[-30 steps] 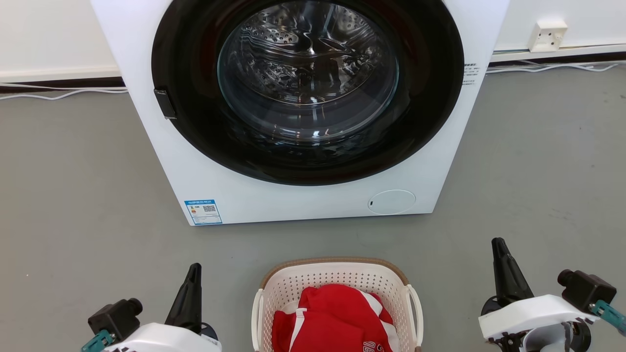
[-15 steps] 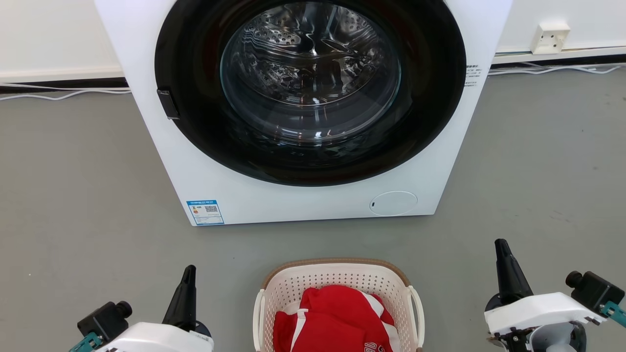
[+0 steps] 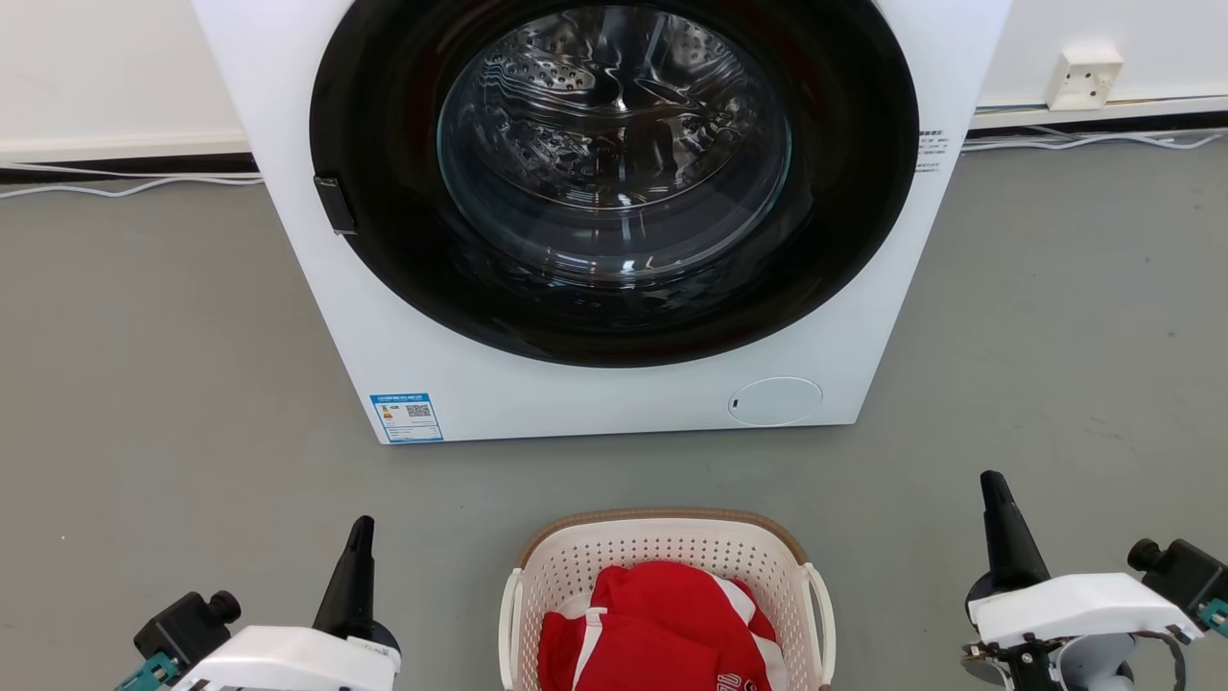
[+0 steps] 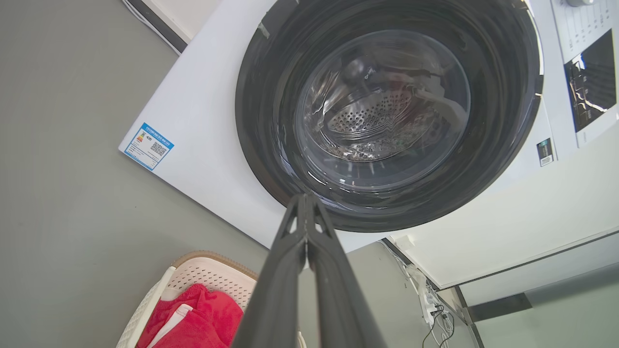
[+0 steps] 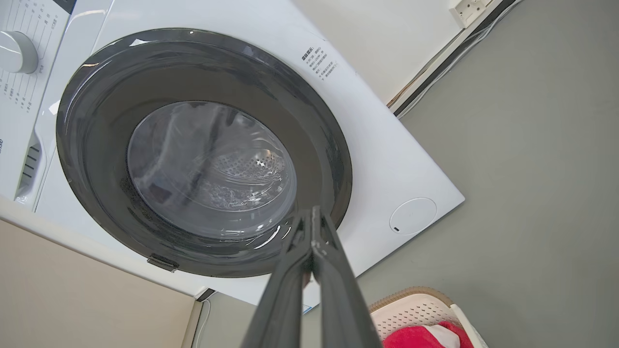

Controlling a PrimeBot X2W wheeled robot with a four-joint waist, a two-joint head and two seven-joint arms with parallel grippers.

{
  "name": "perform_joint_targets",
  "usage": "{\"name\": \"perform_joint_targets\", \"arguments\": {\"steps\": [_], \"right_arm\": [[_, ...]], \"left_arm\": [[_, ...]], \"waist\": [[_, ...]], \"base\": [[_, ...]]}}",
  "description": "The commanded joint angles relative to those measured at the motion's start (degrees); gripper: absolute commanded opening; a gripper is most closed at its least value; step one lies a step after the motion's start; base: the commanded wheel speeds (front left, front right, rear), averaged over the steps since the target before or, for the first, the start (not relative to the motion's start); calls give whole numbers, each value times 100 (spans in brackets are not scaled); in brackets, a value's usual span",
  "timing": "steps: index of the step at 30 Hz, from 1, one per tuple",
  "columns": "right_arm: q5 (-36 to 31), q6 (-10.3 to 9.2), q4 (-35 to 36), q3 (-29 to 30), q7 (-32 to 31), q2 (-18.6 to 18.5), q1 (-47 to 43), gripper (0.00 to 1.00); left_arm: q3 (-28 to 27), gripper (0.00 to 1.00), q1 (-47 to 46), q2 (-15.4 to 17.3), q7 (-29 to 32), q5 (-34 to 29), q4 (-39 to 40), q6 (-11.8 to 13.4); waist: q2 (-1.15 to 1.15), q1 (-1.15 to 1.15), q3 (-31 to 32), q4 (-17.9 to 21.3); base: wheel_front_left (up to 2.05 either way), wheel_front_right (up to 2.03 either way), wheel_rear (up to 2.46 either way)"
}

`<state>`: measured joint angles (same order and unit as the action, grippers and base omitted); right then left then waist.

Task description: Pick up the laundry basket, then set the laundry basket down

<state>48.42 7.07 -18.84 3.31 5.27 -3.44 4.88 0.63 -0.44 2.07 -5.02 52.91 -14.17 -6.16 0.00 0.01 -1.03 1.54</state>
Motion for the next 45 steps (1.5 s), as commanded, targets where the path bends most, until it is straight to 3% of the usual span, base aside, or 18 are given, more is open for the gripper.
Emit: {"name": "perform_joint_targets", "arguments": {"steps": [1,45], "right_arm": [[213,20,205,-31,-81,-30,166,0],[2993,35,389,206,-814,28,143,0]], "left_arm": [[-124,0,-304,46,39,183,126,-58],[-521,0,-486,71,783,2682,48,-108]], "waist": [[0,-1,2,-4],[0,-1,58,-104]], "base": [[0,0,0],[0,0,0]]}}
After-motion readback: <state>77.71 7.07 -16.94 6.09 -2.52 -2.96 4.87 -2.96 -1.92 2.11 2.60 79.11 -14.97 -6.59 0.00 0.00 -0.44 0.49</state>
